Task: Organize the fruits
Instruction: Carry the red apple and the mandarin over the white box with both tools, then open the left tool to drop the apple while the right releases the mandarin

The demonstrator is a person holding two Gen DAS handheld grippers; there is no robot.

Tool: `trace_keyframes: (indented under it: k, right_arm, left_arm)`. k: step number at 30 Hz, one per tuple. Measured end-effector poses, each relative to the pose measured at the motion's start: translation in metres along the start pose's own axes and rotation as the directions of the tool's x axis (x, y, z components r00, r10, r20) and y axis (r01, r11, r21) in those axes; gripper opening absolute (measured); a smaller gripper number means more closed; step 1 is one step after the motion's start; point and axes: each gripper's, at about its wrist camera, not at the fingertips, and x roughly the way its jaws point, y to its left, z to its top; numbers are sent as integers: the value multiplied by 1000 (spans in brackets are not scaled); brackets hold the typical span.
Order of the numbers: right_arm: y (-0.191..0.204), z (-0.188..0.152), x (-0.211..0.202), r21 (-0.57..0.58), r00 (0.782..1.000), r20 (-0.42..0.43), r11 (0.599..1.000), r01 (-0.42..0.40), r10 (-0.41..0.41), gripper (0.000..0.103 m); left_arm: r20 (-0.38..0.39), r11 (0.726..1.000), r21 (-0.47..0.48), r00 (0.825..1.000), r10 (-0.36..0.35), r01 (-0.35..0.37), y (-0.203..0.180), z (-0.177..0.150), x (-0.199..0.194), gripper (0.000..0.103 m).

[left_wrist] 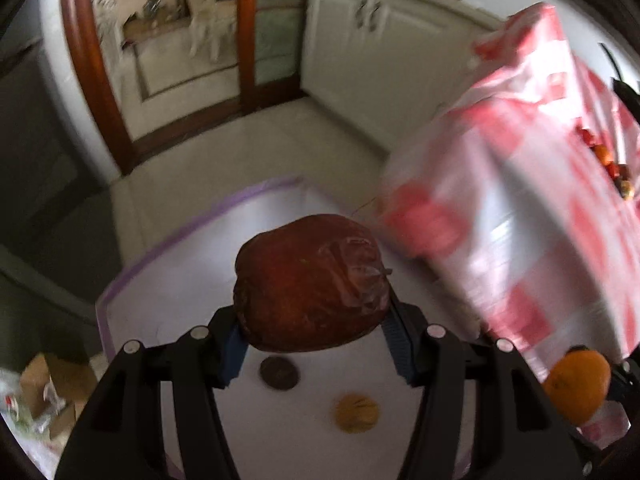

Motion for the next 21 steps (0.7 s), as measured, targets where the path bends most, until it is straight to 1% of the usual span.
trace_keyframes:
  k: [3, 6, 10, 14, 16, 19, 21]
  right_arm:
    - [15, -9, 21, -69, 998, -65, 998, -9, 4, 38]
    - [27, -26, 51, -128, 987, -160, 991, -29, 8, 38]
    - [31, -41, 79, -152, 971, -241, 988, -43, 5, 38]
    - [30, -52, 99, -149, 953, -302, 987, -54, 6, 38]
    - [31, -58, 107, -152, 945, -328, 987, -57, 4, 38]
    - [33, -63, 118, -158, 930, -368, 986, -59, -4, 38]
    - [33, -64, 121, -164, 926, -378, 984, -64, -3, 38]
  left_arm:
    - [-47, 999, -26, 999, 25, -27, 13, -12, 17, 59]
    - [-86, 998, -31, 995, 52, -54, 20, -21, 32, 59]
    - [-144, 995, -36, 986, 83, -89, 29, -38, 51, 59]
    - [-209, 992, -52, 972, 105, -119, 39, -51, 69, 59]
    - [-228, 990, -53, 967, 113, -128, 43, -53, 74, 59]
    - [-226, 989, -49, 966, 125, -140, 46, -51, 76, 59]
    - [-242, 988, -42, 961, 137, -152, 45, -53, 79, 59]
